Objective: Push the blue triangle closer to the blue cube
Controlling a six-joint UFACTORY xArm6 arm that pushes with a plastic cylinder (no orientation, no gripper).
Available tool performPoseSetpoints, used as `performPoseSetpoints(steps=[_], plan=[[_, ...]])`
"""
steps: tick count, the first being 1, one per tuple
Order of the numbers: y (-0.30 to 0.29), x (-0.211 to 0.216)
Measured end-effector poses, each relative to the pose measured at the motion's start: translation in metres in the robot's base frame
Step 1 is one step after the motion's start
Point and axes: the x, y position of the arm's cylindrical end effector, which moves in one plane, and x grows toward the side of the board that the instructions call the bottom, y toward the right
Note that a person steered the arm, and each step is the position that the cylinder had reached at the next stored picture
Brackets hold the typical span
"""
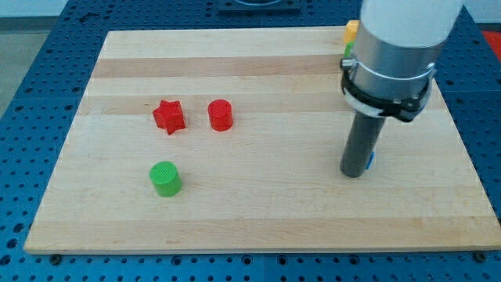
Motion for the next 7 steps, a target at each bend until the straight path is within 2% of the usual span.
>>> performPoseSetpoints(steps=[3,7], plan=[[0.026,-0.006],[0.025,-0.036]])
